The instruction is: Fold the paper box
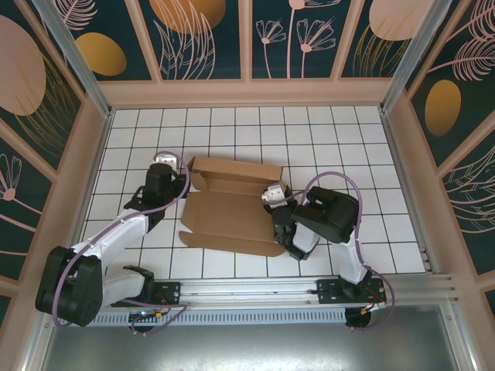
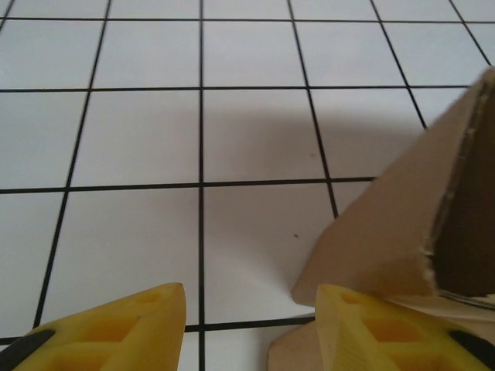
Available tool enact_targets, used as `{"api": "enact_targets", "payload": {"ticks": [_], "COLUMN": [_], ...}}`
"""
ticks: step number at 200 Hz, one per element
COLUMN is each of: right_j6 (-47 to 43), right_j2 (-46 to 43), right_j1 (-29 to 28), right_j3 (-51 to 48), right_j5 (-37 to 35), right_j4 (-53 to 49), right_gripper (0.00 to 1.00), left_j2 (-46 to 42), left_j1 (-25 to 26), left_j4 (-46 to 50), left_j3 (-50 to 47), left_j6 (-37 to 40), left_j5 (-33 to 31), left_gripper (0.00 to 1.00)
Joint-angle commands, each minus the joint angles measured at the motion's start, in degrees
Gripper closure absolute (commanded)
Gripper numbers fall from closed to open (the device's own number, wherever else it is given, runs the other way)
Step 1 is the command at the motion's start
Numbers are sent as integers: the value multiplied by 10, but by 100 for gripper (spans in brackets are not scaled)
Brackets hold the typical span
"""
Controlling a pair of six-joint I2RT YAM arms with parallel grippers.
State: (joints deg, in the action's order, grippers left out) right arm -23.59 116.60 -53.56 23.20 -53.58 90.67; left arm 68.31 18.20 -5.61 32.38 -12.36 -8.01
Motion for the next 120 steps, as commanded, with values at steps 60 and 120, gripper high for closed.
{"api": "enact_targets", "payload": {"ticks": [60,120], "right_j6": [3,25], "right_j2": [-18,-43], "right_j1": [9,10], "right_j3": [-1,-4], "right_j5": [19,58], "right_j4": [-48,-83], "right_gripper": [87,87], "left_j2": [56,84], "left_j1": [0,1], "left_j4": [-37,-160], "left_j3": [26,9], "left_j6": [112,165], "left_j5": [131,80], "left_gripper": [41,39]}}
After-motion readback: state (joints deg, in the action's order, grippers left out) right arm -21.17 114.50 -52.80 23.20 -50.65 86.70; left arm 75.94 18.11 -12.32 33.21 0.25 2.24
